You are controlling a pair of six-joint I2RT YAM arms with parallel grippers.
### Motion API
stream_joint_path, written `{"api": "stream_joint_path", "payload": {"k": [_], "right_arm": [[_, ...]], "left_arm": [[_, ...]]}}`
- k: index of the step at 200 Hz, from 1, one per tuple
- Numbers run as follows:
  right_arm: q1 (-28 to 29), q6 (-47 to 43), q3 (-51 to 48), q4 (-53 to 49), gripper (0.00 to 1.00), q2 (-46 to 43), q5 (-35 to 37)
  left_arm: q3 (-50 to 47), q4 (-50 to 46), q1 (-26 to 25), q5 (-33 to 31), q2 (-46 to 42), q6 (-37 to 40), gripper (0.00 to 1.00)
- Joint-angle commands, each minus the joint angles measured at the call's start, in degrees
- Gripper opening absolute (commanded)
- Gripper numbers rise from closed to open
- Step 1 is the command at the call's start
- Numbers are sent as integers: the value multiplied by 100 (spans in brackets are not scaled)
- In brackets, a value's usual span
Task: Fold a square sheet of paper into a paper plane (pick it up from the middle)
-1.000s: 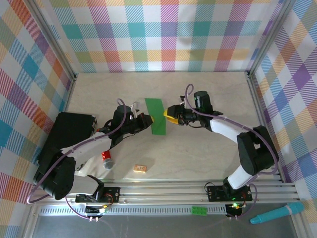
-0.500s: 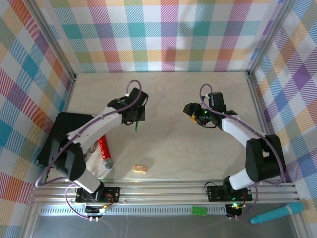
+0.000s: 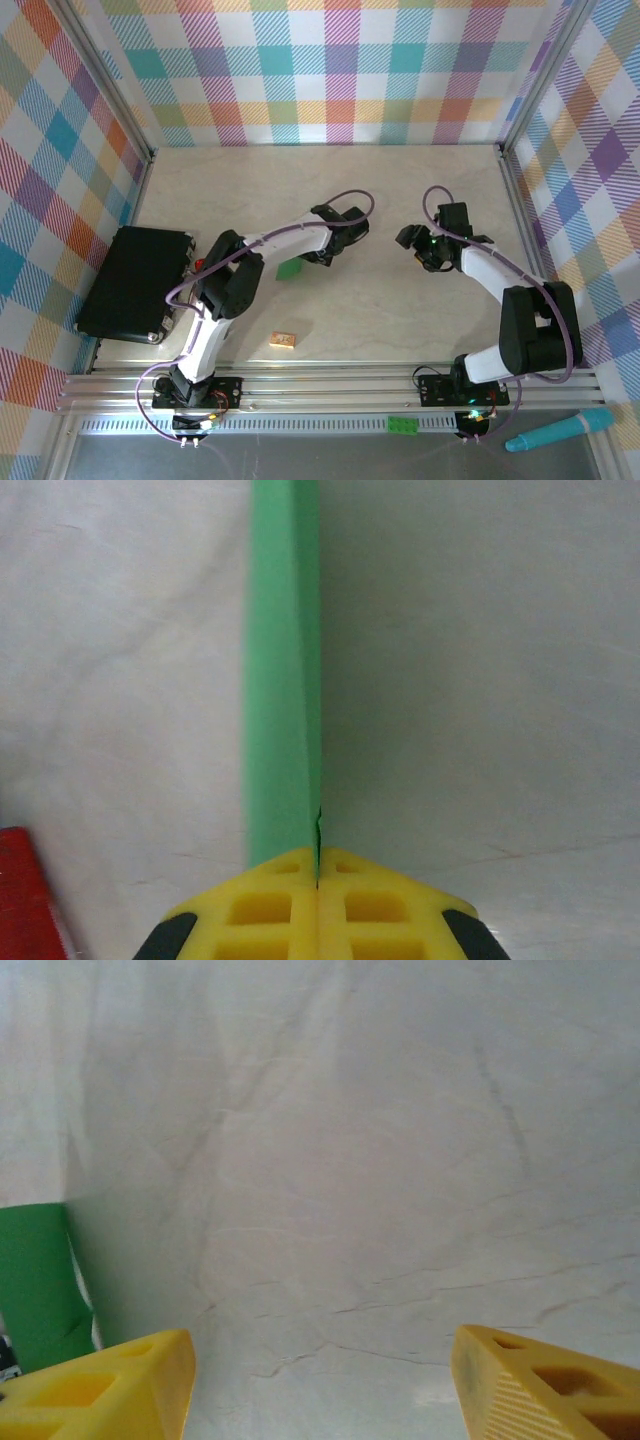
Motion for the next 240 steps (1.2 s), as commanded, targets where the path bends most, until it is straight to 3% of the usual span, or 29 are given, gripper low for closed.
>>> {"api": "stream_joint_path", "payload": {"k": [1, 42, 72, 112, 142, 172, 202, 240], "right_arm": [[-112, 70, -130, -168, 69, -221, 16], [-160, -19, -202, -147, 68, -269, -265], [-72, -232, -88, -12, 63, -232, -691], [858, -389, 333, 17, 59, 34, -662], [1872, -339, 839, 180, 49, 698, -637], [2525, -258, 1485, 217, 33, 1540, -741], [2886, -268, 2097, 80, 19, 2292, -886], [2992, -334, 2660, -244, 17, 3021, -907]], "left_arm": [[69, 197, -54, 663, -161, -375, 3], [-482, 1219, 3, 1768, -470, -681, 29], [-993, 1842, 209, 2441, -1013, -796, 38], [-2234, 3013, 717, 3251, -2187, -1099, 53], [-3253, 3408, 1216, 3340, -2957, -1331, 64], [-4179, 3510, 1723, 3291, -3705, -1489, 77], [-4929, 3711, 2139, 3406, -4369, -1603, 91], [-5303, 3762, 2407, 3638, -4650, -1811, 99]]}}
